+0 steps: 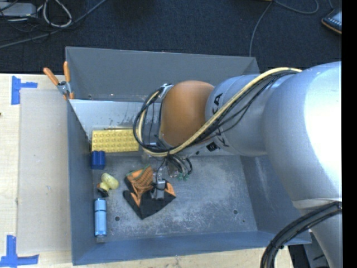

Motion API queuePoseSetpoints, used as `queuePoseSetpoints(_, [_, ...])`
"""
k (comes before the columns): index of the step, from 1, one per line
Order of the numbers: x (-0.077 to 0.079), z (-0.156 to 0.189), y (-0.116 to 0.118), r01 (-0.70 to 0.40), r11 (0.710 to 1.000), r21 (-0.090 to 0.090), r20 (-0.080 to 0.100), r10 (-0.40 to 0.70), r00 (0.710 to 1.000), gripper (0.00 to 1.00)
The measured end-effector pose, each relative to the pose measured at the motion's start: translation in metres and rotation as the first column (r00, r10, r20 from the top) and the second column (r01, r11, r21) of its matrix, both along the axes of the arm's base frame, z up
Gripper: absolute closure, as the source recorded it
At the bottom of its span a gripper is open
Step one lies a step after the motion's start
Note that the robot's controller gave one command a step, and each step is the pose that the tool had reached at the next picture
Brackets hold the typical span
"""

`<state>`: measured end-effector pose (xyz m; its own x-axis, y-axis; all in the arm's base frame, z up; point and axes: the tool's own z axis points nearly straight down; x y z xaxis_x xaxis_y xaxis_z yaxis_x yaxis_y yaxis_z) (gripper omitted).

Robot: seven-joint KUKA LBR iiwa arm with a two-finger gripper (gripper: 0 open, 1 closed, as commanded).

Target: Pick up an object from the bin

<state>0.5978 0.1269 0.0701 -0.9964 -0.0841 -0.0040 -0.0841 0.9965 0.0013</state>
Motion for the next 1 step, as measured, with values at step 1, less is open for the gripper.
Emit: queuePoseSetpoints(1, [0.0105,0.0003,-0.0033,-0.053,0.999,0.001,0.001,0.053,0.999,0.00])
